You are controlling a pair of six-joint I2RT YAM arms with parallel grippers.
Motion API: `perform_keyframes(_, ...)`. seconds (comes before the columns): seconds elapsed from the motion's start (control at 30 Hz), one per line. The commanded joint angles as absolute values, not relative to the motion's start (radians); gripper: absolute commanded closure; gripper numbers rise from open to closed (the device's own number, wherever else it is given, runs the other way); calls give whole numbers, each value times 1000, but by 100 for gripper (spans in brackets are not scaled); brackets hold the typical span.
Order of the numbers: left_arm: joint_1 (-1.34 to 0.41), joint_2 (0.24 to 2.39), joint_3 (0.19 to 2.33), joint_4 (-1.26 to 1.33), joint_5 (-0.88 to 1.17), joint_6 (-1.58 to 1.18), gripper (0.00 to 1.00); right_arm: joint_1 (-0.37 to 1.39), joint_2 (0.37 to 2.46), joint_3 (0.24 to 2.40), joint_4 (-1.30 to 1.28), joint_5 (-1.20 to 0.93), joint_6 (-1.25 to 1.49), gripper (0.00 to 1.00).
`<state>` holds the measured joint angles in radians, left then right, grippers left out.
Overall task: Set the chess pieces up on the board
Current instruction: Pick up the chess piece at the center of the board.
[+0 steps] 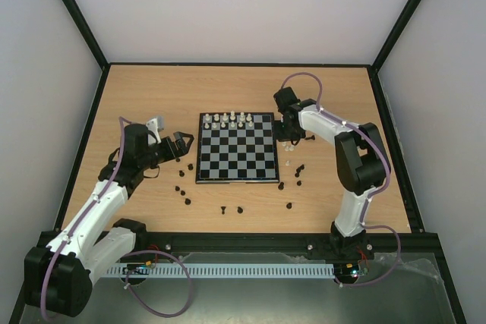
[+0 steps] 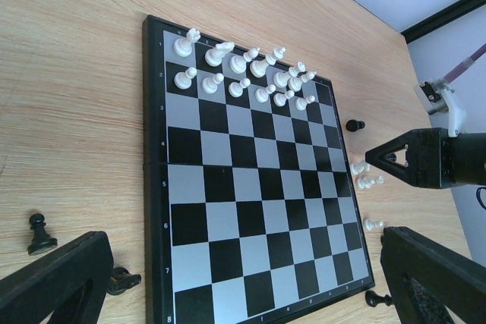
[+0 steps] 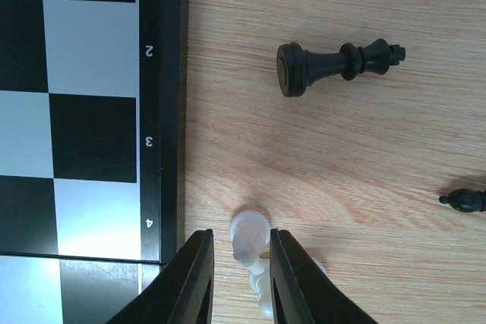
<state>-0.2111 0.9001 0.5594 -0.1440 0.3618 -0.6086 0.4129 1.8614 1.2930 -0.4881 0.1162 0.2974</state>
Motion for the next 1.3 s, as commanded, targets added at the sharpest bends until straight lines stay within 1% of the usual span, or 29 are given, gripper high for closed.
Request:
perform_keyframes(0.0, -212, 899, 557, -157, 360, -597, 0, 419, 1874, 1303, -549, 133, 292, 79)
perform_keyframes(0.5, -212, 906, 551, -151, 365, -597, 0, 420, 1901, 1287, -551, 104, 286, 80)
perform_keyframes(0.67, -211, 911, 550, -149, 365, -598, 0, 420, 1907, 1290, -559, 111, 285, 85)
perform_keyframes(0.87, -212, 912, 548, -146, 365, -599, 1, 420, 1915, 1292, -566, 123, 288, 96)
perform_keyframes(0.97, -212, 913, 548, -143, 366, -600, 1, 420, 1911, 1299, -575, 135, 291, 98)
perform_keyframes(1.1, -212, 914, 551, -137, 365, -603, 0, 420, 1891, 1373, -621, 154, 296, 99)
perform_keyframes(1.27, -212, 909, 558, -130, 365, -606, 1, 420, 1931, 1600, -723, 146, 288, 99)
